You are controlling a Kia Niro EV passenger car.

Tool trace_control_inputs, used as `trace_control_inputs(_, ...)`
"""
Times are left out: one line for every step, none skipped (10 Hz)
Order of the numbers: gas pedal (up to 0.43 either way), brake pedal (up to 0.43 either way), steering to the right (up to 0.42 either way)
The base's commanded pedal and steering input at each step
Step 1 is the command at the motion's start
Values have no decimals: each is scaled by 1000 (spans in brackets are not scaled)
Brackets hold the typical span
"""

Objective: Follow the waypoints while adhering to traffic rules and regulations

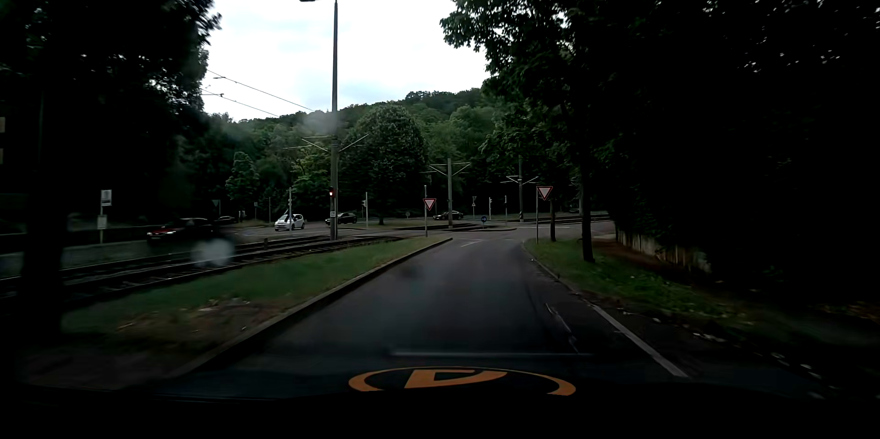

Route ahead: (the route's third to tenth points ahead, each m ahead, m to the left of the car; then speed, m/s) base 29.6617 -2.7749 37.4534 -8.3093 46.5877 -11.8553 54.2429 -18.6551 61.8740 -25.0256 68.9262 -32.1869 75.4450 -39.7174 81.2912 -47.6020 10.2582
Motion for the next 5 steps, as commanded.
trace_control_inputs(20,0,25)
trace_control_inputs(20,0,24)
trace_control_inputs(20,0,23)
trace_control_inputs(20,0,23)
trace_control_inputs(20,0,23)
